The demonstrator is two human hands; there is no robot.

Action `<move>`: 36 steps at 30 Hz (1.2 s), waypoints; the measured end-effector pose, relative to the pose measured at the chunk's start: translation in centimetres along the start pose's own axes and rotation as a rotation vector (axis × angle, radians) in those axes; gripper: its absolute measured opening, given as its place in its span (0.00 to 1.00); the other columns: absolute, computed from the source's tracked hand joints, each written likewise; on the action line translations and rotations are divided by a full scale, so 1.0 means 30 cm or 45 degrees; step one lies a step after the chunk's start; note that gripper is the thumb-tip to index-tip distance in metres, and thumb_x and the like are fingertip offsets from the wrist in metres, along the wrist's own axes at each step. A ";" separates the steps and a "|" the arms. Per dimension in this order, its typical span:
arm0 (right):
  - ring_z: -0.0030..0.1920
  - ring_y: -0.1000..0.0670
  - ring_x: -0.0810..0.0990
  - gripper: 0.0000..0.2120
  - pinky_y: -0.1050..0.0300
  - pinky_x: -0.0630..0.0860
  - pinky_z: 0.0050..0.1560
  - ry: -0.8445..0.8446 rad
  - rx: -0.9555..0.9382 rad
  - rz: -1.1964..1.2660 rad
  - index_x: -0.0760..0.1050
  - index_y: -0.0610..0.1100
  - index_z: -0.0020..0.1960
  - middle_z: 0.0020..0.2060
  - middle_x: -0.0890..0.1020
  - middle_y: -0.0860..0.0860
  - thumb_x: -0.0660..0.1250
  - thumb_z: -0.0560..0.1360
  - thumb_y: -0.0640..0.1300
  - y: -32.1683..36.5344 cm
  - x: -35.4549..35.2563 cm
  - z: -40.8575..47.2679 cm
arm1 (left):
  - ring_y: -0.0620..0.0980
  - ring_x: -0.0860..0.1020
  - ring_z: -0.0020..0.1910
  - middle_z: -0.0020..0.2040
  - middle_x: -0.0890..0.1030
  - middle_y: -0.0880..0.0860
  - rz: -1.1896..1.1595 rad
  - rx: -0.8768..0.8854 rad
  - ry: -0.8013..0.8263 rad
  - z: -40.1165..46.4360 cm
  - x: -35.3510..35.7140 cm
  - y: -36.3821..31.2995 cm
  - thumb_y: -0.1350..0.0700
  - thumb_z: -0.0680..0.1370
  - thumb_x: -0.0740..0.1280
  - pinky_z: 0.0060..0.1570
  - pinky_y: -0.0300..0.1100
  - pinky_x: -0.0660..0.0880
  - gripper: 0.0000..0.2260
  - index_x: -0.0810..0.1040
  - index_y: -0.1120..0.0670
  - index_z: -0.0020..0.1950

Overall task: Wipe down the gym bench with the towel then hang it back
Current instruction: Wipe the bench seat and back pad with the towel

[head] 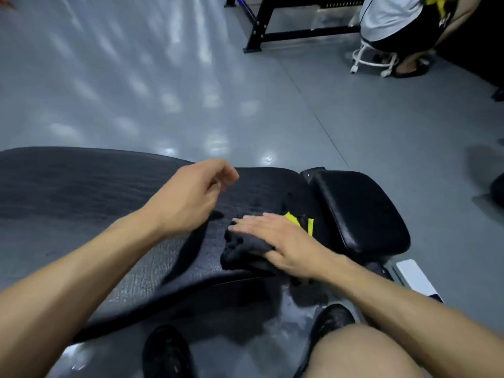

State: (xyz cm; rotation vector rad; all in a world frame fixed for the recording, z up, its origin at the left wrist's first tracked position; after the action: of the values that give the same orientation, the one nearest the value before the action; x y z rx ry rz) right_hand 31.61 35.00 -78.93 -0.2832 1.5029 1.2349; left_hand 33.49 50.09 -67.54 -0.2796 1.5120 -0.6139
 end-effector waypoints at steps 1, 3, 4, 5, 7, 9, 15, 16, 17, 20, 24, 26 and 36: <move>0.75 0.51 0.70 0.29 0.49 0.62 0.76 -0.027 0.073 -0.029 0.70 0.51 0.76 0.74 0.74 0.53 0.64 0.75 0.37 -0.046 -0.038 0.029 | 0.42 0.80 0.53 0.54 0.83 0.45 0.026 0.025 0.025 -0.018 -0.018 -0.003 0.68 0.79 0.59 0.52 0.27 0.70 0.18 0.79 0.50 0.59; 0.72 0.46 0.74 0.19 0.48 0.67 0.72 -0.206 0.291 -0.019 0.74 0.49 0.73 0.70 0.78 0.51 0.63 0.83 0.42 -0.126 -0.145 0.105 | 0.38 0.79 0.51 0.53 0.82 0.43 0.056 0.043 0.060 -0.069 -0.054 0.003 0.68 0.79 0.59 0.51 0.23 0.69 0.18 0.80 0.49 0.59; 0.69 0.44 0.76 0.16 0.50 0.69 0.68 -0.302 0.420 -0.002 0.76 0.48 0.70 0.67 0.80 0.50 0.62 0.84 0.44 -0.149 -0.186 0.135 | 0.36 0.79 0.51 0.53 0.82 0.41 0.052 0.037 0.055 -0.099 -0.073 0.011 0.67 0.79 0.59 0.50 0.23 0.69 0.18 0.80 0.48 0.58; 0.66 0.42 0.78 0.14 0.51 0.71 0.64 -0.386 0.503 0.009 0.77 0.47 0.68 0.64 0.82 0.48 0.62 0.84 0.45 -0.147 -0.209 0.161 | 0.35 0.78 0.51 0.52 0.82 0.40 0.033 0.022 0.035 -0.127 -0.095 0.025 0.67 0.79 0.59 0.49 0.22 0.69 0.18 0.80 0.47 0.58; 0.65 0.41 0.79 0.13 0.48 0.72 0.64 -0.428 0.533 0.044 0.79 0.45 0.66 0.62 0.83 0.46 0.64 0.83 0.44 -0.103 -0.177 0.184 | 0.34 0.80 0.50 0.51 0.83 0.39 -0.048 -0.035 -0.004 -0.176 -0.130 0.068 0.66 0.81 0.60 0.50 0.25 0.72 0.16 0.80 0.47 0.58; 0.69 0.43 0.77 0.17 0.47 0.70 0.70 -0.300 0.417 0.057 0.78 0.44 0.69 0.66 0.82 0.47 0.66 0.82 0.43 -0.035 -0.088 0.163 | 0.37 0.82 0.47 0.50 0.84 0.42 -0.184 -0.123 -0.036 -0.200 -0.150 0.113 0.65 0.82 0.60 0.56 0.38 0.77 0.15 0.80 0.47 0.56; 0.69 0.59 0.75 0.27 0.64 0.68 0.71 -0.040 0.316 0.273 0.71 0.54 0.75 0.69 0.79 0.56 0.73 0.77 0.50 0.080 -0.079 0.092 | 0.39 0.84 0.45 0.46 0.86 0.43 -0.240 -0.149 0.032 -0.198 -0.150 0.133 0.61 0.82 0.64 0.55 0.45 0.80 0.11 0.81 0.45 0.53; 0.69 0.60 0.75 0.31 0.62 0.69 0.71 -0.005 0.372 0.270 0.70 0.54 0.76 0.69 0.79 0.57 0.76 0.76 0.50 0.055 -0.109 0.091 | 0.38 0.84 0.45 0.45 0.86 0.42 -0.217 -0.140 0.068 -0.198 -0.142 0.132 0.59 0.82 0.65 0.53 0.43 0.79 0.10 0.81 0.44 0.52; 0.69 0.60 0.75 0.33 0.62 0.69 0.72 0.054 0.433 0.297 0.70 0.54 0.76 0.69 0.79 0.57 0.78 0.74 0.50 0.031 -0.132 0.087 | 0.37 0.83 0.44 0.44 0.86 0.41 -0.185 -0.130 0.112 -0.199 -0.130 0.132 0.56 0.81 0.66 0.51 0.41 0.78 0.08 0.81 0.43 0.52; 0.70 0.61 0.75 0.35 0.62 0.69 0.73 0.211 0.584 0.453 0.71 0.51 0.75 0.69 0.79 0.54 0.80 0.72 0.50 0.001 -0.161 0.065 | 0.36 0.81 0.47 0.46 0.85 0.39 -0.058 -0.106 0.270 -0.192 -0.080 0.135 0.50 0.79 0.70 0.55 0.39 0.77 0.06 0.81 0.42 0.55; 0.65 0.56 0.78 0.33 0.57 0.73 0.69 0.193 0.658 0.120 0.75 0.51 0.71 0.65 0.81 0.55 0.80 0.70 0.58 0.002 -0.191 0.074 | 0.44 0.81 0.55 0.56 0.83 0.44 0.097 -0.101 0.498 -0.170 0.020 0.135 0.47 0.75 0.74 0.60 0.42 0.76 0.16 0.79 0.47 0.61; 0.60 0.55 0.79 0.31 0.59 0.75 0.61 0.205 0.663 0.024 0.77 0.53 0.68 0.59 0.81 0.56 0.79 0.69 0.60 0.014 -0.186 0.089 | 0.47 0.79 0.54 0.58 0.81 0.46 0.109 -0.152 0.525 -0.154 0.059 0.149 0.45 0.72 0.77 0.58 0.43 0.75 0.22 0.76 0.49 0.62; 0.41 0.55 0.78 0.13 0.58 0.75 0.45 -0.098 0.752 0.680 0.78 0.42 0.48 0.38 0.80 0.53 0.81 0.71 0.44 -0.014 -0.184 0.099 | 0.46 0.79 0.37 0.35 0.82 0.47 0.006 -0.324 0.515 -0.088 0.155 0.209 0.40 0.75 0.72 0.39 0.43 0.73 0.16 0.75 0.52 0.42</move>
State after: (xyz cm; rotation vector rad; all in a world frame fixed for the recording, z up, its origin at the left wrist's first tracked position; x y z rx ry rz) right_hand 35.61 34.85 -74.07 0.5832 1.8604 1.1143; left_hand 31.92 53.28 -74.99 -0.3609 1.9854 -0.4916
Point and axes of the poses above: each hand's wrist, its own z-axis towards the middle knuckle, its own x-axis out of the palm, y = z × x, the point moved 7 cm from there along z, towards the middle knuckle
